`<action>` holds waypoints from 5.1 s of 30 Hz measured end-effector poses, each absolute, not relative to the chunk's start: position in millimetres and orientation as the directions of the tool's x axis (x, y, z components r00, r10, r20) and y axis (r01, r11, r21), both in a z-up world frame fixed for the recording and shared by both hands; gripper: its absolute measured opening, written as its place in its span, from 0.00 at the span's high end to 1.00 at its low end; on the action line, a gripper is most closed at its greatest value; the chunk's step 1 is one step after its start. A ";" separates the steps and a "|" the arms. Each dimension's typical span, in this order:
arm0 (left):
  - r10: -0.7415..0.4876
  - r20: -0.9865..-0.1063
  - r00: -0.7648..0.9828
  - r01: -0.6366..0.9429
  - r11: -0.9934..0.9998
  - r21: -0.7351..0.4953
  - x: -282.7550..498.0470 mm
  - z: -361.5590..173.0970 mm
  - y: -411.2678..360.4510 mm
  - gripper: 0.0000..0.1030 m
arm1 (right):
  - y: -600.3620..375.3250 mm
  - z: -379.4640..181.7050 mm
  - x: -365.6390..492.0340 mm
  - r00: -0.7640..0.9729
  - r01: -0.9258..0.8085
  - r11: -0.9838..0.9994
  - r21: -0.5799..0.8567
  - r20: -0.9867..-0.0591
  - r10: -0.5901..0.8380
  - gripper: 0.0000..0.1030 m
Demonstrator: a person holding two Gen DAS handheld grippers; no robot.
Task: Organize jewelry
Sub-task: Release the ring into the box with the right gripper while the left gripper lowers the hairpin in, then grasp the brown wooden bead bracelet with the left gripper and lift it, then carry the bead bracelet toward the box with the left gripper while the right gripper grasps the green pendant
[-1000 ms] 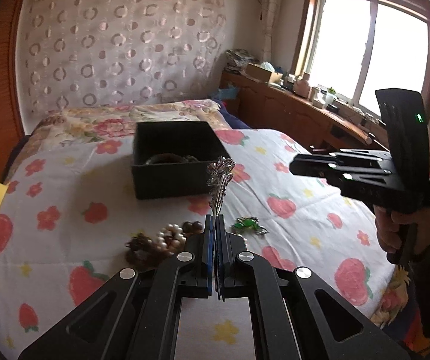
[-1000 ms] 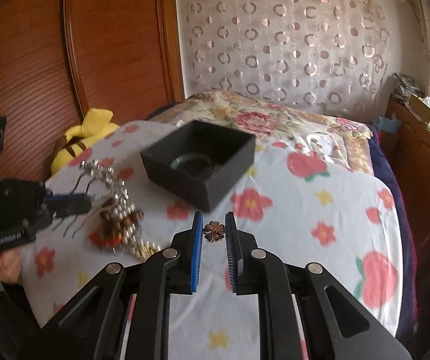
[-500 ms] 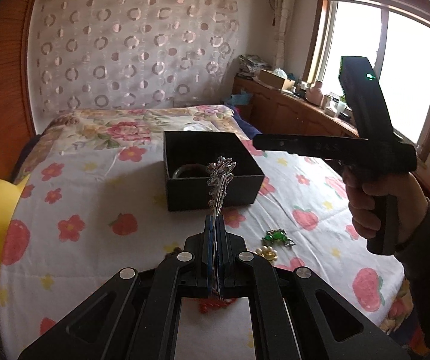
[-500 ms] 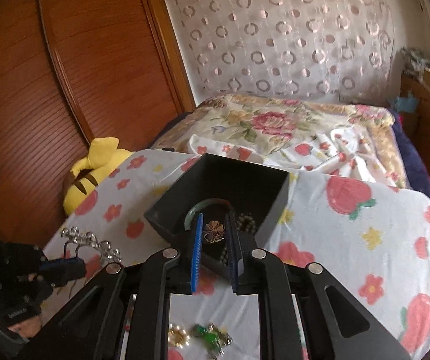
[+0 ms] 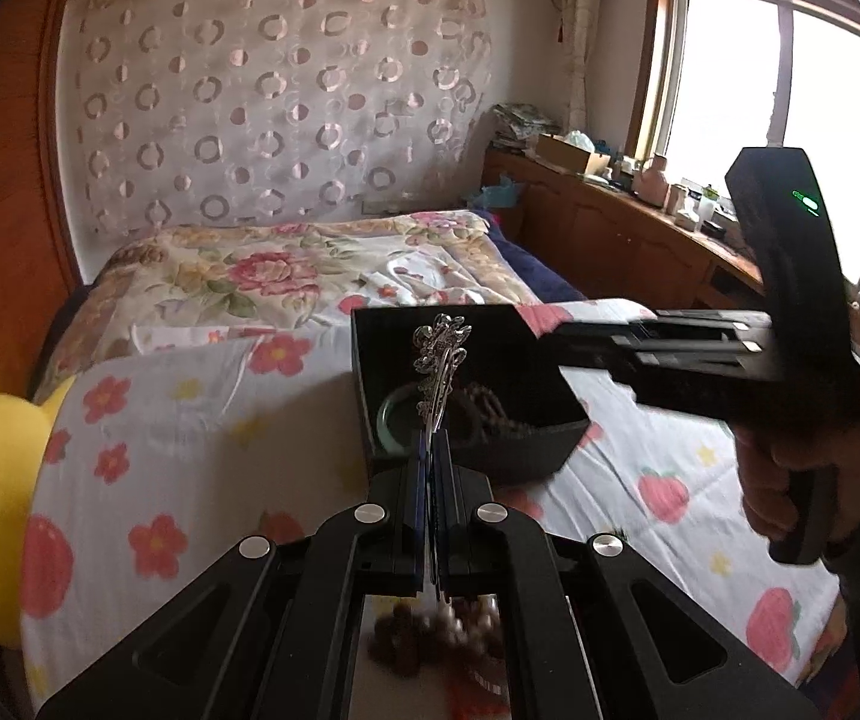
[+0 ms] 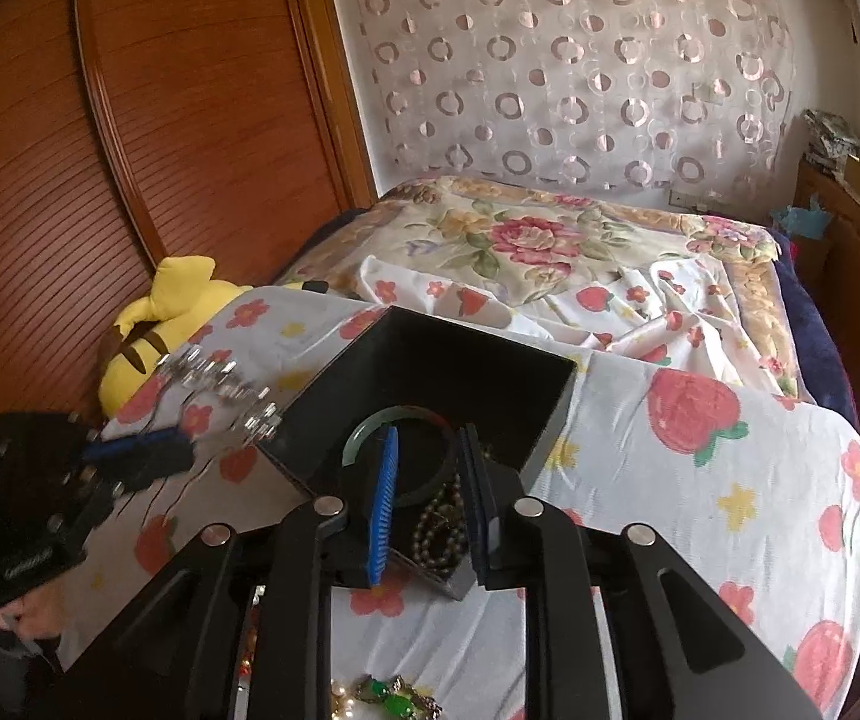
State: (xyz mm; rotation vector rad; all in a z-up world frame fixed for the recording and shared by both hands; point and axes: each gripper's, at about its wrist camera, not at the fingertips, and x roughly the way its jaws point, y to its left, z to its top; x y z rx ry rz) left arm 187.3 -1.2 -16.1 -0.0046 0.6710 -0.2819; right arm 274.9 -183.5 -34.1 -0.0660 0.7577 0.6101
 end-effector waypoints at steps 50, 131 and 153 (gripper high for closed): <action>-0.206 -0.638 0.742 0.198 0.977 -0.084 136.5 -53.6 23.7 0.41 | -205.1 -107.3 180.5 0.494 -0.618 0.786 -0.014 -0.785 0.375 0.66; -0.296 -0.500 0.814 0.288 0.953 -0.095 101.3 27.3 17.5 0.88 | -206.1 -108.4 187.0 0.520 -0.584 0.812 -0.024 -0.779 0.351 0.59; -0.286 -0.480 0.829 0.286 0.955 -0.076 110.7 38.3 16.8 0.88 | -202.5 -54.3 169.9 0.593 -0.622 0.778 -0.084 -0.699 0.399 0.94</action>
